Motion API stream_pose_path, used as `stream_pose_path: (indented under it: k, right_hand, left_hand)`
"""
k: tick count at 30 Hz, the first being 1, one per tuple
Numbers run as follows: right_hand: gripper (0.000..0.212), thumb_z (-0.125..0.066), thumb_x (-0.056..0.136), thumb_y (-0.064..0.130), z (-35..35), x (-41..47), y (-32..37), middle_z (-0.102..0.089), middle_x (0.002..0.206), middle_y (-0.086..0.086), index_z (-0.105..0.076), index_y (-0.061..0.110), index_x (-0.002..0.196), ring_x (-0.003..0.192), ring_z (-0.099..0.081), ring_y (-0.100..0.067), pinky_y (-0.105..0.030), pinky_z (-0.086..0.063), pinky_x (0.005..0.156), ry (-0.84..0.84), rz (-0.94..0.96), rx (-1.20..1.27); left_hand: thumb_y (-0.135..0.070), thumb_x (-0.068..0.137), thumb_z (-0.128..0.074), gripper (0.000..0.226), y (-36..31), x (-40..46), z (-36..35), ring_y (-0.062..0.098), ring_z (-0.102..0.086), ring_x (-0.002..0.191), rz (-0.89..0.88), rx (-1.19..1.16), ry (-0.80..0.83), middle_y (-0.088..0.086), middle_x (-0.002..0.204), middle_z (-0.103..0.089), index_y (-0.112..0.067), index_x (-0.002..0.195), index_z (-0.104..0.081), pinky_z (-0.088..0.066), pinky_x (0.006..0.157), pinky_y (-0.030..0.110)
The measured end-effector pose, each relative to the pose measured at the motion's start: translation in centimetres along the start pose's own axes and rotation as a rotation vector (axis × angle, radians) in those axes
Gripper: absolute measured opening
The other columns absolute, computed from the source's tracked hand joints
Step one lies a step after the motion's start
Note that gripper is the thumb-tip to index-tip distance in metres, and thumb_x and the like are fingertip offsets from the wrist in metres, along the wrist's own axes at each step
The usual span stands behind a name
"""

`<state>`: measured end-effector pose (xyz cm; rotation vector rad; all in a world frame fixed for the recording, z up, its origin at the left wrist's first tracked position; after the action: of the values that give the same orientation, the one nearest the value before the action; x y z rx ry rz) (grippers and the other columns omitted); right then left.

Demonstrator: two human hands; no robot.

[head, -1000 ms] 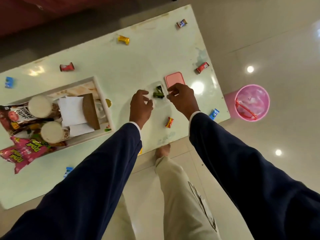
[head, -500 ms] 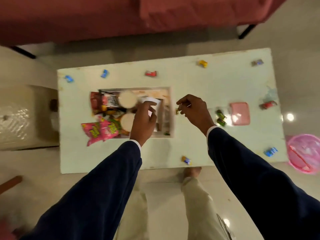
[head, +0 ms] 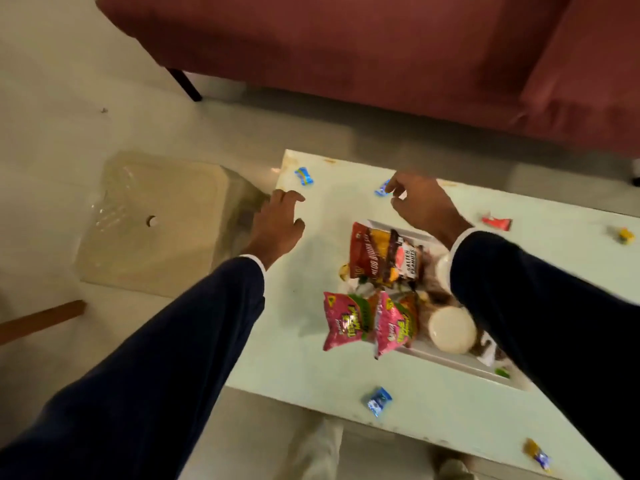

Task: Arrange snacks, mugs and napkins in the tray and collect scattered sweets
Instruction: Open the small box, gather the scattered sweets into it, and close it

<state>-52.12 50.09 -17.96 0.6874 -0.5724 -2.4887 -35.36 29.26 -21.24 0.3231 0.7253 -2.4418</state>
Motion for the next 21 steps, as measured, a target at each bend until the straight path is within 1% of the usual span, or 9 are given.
stream_pose_path:
  k: [3, 6, 8, 9, 12, 14, 17, 19, 21]
  right_hand:
    - [0.033, -0.065, 0.087, 0.013, -2.3, 4.6, 0.1, -0.058, 0.132, -0.007, -0.063, 0.02, 0.119, 0.118, -0.058, -0.032, -0.042, -0.051, 0.095, 0.002, -0.007, -0.223]
    - [0.051, -0.077, 0.083, 0.032, -4.9, 7.1, -0.5, -0.051, 0.14, -0.008, -0.057, 0.022, 0.129, 0.125, -0.053, -0.035, -0.048, -0.05, 0.099, 0.074, -0.035, -0.364]
    - [0.051, -0.081, 0.08, 0.031, -6.4, 8.1, -1.2, -0.052, 0.137, -0.011, -0.057, 0.021, 0.124, 0.12, -0.054, -0.037, -0.05, -0.052, 0.096, 0.062, -0.041, -0.365]
    - [0.047, -0.083, 0.079, 0.028, -6.8, 8.4, -1.6, -0.052, 0.133, -0.012, -0.058, 0.019, 0.117, 0.115, -0.056, -0.036, -0.048, -0.054, 0.094, 0.024, -0.039, -0.333]
    - [0.035, -0.086, 0.076, 0.025, -7.0, 9.1, -2.5, -0.052, 0.123, -0.014, -0.063, 0.015, 0.1, 0.095, -0.052, -0.028, -0.038, -0.051, 0.088, -0.043, -0.056, -0.274]
    - [0.03, -0.087, 0.075, 0.024, -7.0, 9.5, -3.0, -0.053, 0.12, -0.015, -0.068, 0.011, 0.094, 0.089, -0.048, -0.023, -0.034, -0.047, 0.083, -0.015, -0.081, -0.272]
    - [0.025, -0.087, 0.074, 0.015, -7.1, 9.8, -2.6, -0.061, 0.117, -0.015, -0.072, 0.007, 0.092, 0.086, -0.057, -0.025, -0.032, -0.049, 0.079, 0.061, -0.127, -0.223]
    - [0.022, -0.086, 0.074, 0.007, -7.1, 9.8, -2.0, -0.066, 0.114, -0.015, -0.072, 0.005, 0.091, 0.089, -0.065, -0.029, -0.035, -0.054, 0.082, 0.077, -0.125, -0.183]
    - [0.021, -0.083, 0.075, 0.001, -7.0, 9.4, -1.8, -0.068, 0.111, -0.015, -0.072, 0.003, 0.092, 0.09, -0.066, -0.029, -0.035, -0.056, 0.083, 0.085, -0.103, -0.156]
  left_hand:
    - [-0.014, 0.088, -0.059, 0.061, 1.9, 4.5, -0.1, 0.034, -0.048, 0.127, -0.07, 0.184, -0.035, 0.007, 0.147, -0.042, -0.025, 0.146, -0.045, -0.044, 0.098, 0.048]
    - [-0.006, 0.085, -0.06, 0.079, 1.9, 7.4, -0.4, 0.031, -0.039, 0.138, -0.225, 0.337, -0.111, 0.0, 0.162, -0.029, -0.034, 0.154, -0.034, -0.04, 0.103, 0.05]
    - [-0.002, 0.085, -0.058, 0.081, 1.8, 9.0, -1.1, 0.031, -0.037, 0.14, -0.329, 0.404, -0.104, -0.001, 0.166, -0.026, -0.035, 0.155, -0.034, -0.038, 0.104, 0.05]
    - [-0.002, 0.087, -0.056, 0.076, 1.8, 9.7, -1.6, 0.031, -0.039, 0.139, -0.365, 0.425, -0.095, 0.0, 0.164, -0.029, -0.034, 0.154, -0.037, -0.038, 0.103, 0.049]
    - [-0.006, 0.097, -0.051, 0.049, 1.9, 10.9, -2.2, 0.032, -0.049, 0.124, -0.443, 0.433, -0.127, 0.006, 0.143, -0.051, -0.025, 0.142, -0.054, -0.042, 0.096, 0.046]
    - [-0.008, 0.099, -0.049, 0.034, 1.5, 11.0, -2.0, 0.033, -0.054, 0.111, -0.469, 0.442, -0.164, 0.008, 0.127, -0.056, -0.019, 0.129, -0.06, -0.042, 0.089, 0.044]
    - [-0.011, 0.099, -0.05, 0.02, 0.9, 10.5, -1.7, 0.032, -0.06, 0.096, -0.474, 0.414, -0.156, 0.009, 0.112, -0.06, -0.014, 0.113, -0.063, -0.042, 0.084, 0.043]
    - [-0.014, 0.099, -0.053, 0.015, 1.0, 10.1, -1.5, 0.031, -0.062, 0.091, -0.388, 0.257, -0.119, 0.01, 0.107, -0.063, -0.011, 0.107, -0.065, -0.045, 0.083, 0.043]
    - [-0.017, 0.099, -0.058, 0.015, 1.7, 9.7, -1.5, 0.032, -0.064, 0.09, -0.205, -0.002, -0.074, 0.012, 0.101, -0.067, -0.005, 0.103, -0.066, -0.049, 0.08, 0.041]
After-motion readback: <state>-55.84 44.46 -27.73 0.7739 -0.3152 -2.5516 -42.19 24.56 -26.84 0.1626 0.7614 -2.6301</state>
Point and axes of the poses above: each hand's wrist, its own x-axis towards the middle knuckle, its own z-axis out of the back of the hand, y = z × x, the point moved 6 cm from there along x, towards the middle knuckle
